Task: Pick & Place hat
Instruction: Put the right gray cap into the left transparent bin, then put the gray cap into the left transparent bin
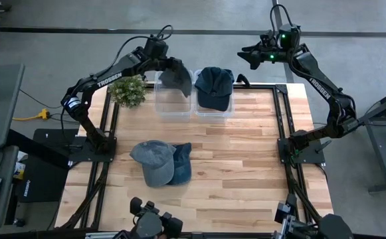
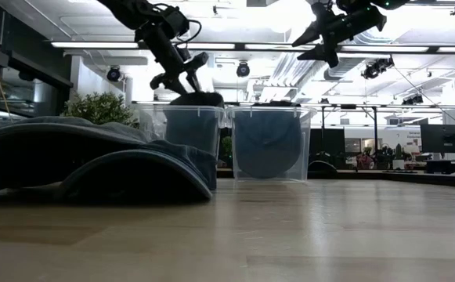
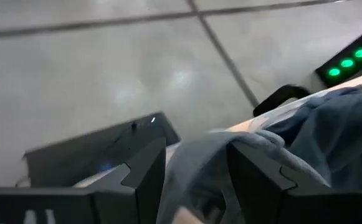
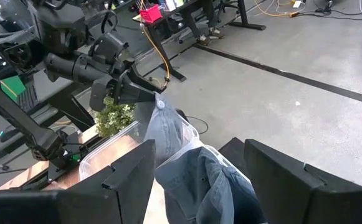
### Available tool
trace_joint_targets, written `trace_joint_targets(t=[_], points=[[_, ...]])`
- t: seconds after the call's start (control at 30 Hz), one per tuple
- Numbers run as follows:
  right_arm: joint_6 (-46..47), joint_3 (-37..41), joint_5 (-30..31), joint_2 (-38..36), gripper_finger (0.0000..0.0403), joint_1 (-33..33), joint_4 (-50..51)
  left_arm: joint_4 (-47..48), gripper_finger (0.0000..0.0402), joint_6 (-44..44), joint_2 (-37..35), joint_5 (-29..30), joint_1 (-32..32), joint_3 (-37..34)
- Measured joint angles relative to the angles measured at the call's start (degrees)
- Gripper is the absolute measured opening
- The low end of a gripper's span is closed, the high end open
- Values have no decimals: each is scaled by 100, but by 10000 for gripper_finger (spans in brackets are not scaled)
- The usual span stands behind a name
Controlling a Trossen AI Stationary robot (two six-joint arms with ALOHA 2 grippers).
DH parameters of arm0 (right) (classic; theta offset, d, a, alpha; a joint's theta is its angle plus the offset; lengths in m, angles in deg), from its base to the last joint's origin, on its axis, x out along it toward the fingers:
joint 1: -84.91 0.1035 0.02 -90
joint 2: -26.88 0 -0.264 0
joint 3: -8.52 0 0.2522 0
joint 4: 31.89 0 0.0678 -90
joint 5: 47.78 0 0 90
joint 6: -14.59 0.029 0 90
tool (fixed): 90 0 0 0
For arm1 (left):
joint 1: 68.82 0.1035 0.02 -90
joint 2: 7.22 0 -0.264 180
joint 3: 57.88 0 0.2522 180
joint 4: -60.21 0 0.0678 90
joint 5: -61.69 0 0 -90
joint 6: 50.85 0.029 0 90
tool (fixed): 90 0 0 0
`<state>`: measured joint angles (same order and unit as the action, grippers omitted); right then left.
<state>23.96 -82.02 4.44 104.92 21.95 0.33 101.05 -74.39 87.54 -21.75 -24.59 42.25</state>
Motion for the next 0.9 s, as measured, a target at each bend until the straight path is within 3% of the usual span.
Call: trace_joint_targets(t=[0.17, 0.33, 0.7, 0.9], points=[[-42, 0, 2, 0, 238, 0, 79, 580, 170, -343, 0, 57, 0, 2], [-44, 0, 2, 0, 238, 0, 74, 412, 170, -362, 0, 299, -12, 2], [-90, 0, -145, 0, 238, 0, 234, 184, 170, 941, -281, 450, -37, 3], [-90, 0, -279, 0, 238, 2, 275, 263, 170, 1021, -717, 74, -39, 2]])
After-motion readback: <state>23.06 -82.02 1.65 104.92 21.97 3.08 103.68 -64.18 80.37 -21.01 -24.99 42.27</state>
